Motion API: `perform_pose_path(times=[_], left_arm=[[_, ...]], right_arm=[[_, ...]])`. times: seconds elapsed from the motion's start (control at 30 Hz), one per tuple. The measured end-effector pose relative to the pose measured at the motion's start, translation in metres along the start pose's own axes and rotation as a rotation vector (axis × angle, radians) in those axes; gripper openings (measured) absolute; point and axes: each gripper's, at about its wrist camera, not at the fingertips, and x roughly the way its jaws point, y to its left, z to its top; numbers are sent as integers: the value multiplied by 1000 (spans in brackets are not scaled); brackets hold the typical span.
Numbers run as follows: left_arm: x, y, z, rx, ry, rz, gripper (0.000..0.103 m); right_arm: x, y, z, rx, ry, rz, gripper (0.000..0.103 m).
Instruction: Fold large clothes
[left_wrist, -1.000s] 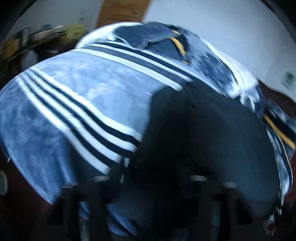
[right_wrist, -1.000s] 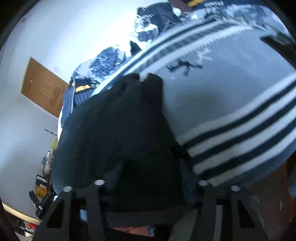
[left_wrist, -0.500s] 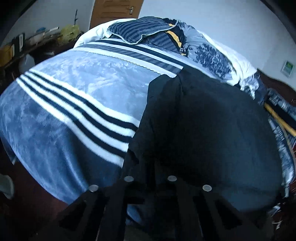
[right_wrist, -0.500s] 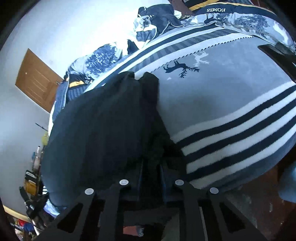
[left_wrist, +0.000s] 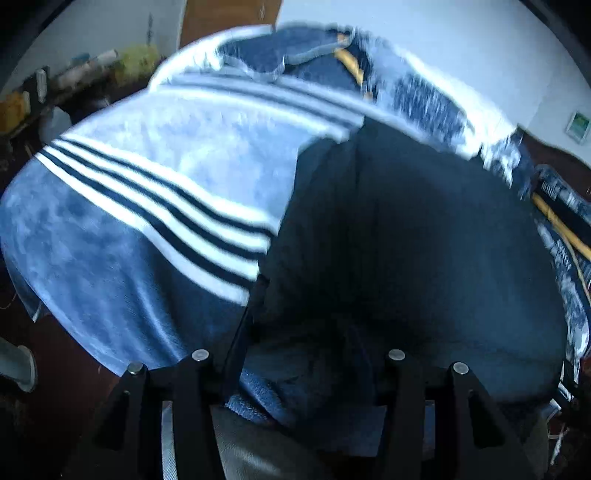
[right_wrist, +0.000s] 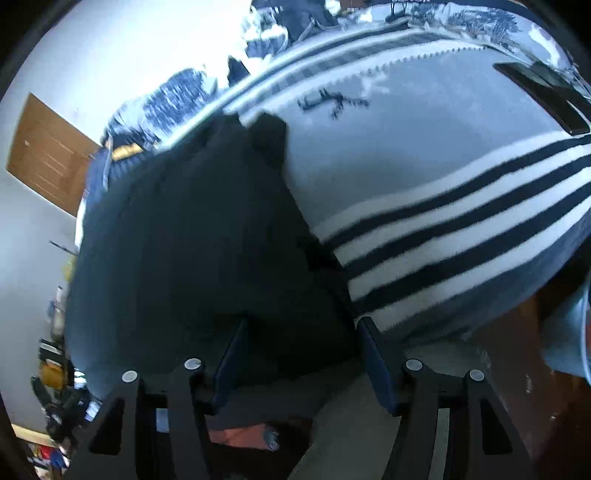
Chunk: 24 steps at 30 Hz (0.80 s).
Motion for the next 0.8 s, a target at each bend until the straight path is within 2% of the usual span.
perform_pose_path(times=[0.03,0.1,0.17,0.27,0.33,0.4,0.47,0.57,0.67,0.7,0.8], left_arm=[[-9,-3,0,7,-27,-3,54],[-27,-16,4,31,-79,-14,71],[-40,-39,17,69,-132,-32,75],[-37,-88,49,153,-148,-77,76],[-25,-126,71,212,-136,-88,77],[-7,-164,89,274,-121,-65,77],[15,-193,103,323,-110,-37,77],[63,-226,116,379,-44,25,77],[120,-234,119,468,6,170,77],[134,-226,122,453,25,184,77],[147,-190,125,345,18,133,80]], right_arm=[[-11,5,0,-14,-29,18,64],[-26,16,3,-52,-58,39,65],[-36,37,13,-115,-81,58,69],[-27,85,41,-224,-51,121,73],[-6,122,61,-277,-4,164,73],[15,154,72,-319,30,184,73],[47,187,85,-380,68,157,73],[102,218,101,-401,154,134,73],[144,235,109,-406,212,58,73],[151,235,112,-410,201,41,73],[166,219,122,-418,188,-37,73]])
